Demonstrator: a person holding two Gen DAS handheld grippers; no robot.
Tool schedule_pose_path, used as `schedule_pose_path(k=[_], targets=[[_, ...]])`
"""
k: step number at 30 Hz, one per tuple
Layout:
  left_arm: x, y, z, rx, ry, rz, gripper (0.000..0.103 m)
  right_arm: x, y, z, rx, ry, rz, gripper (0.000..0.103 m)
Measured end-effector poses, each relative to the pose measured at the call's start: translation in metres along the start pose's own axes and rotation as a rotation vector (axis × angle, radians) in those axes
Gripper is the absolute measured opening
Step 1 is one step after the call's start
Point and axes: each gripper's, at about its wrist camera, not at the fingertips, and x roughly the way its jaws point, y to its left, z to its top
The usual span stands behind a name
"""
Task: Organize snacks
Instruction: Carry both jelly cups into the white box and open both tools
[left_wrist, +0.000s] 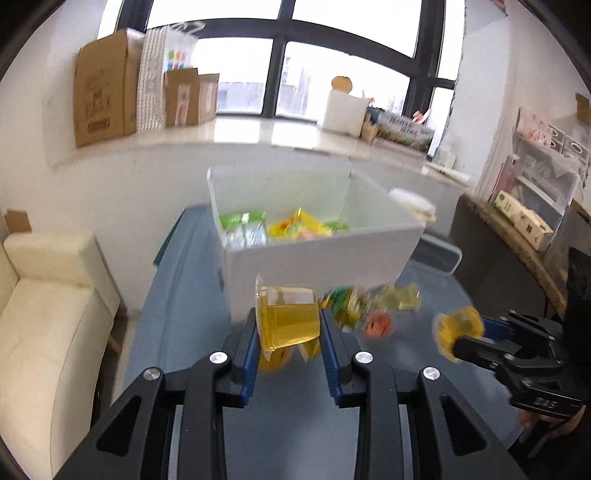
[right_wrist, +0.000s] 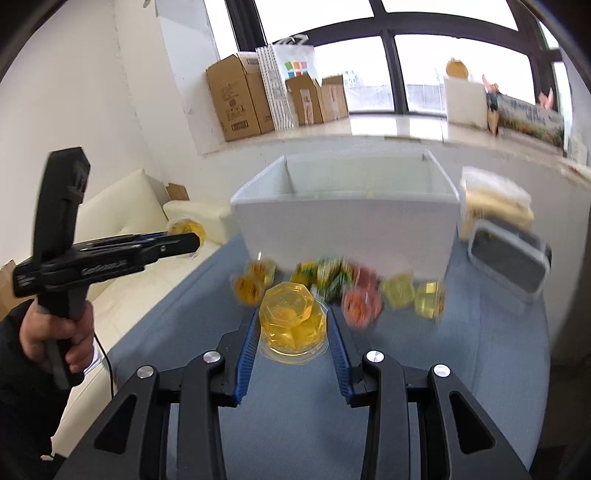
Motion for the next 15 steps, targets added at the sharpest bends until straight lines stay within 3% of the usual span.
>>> schedule_pose_path(k=[6,9,15], targets=[[0.024,-0.007,0.060,0.021,-0.047,-0.011,0.034,0.024,-0.009,0.070,-0.047,-0.066,-0.057,0.040],[0.050,-0.006,0.084,0.015,-0.035,-0.018,0.034,0.045,-0.019,0.102,-0.091,-0.090,-0.140,0.040],[0.105,0.001,0.119,0.025,0.004,0.006,0.034,0.101,-0.051,0.134,-0.113,-0.007,-0.228,0.041]])
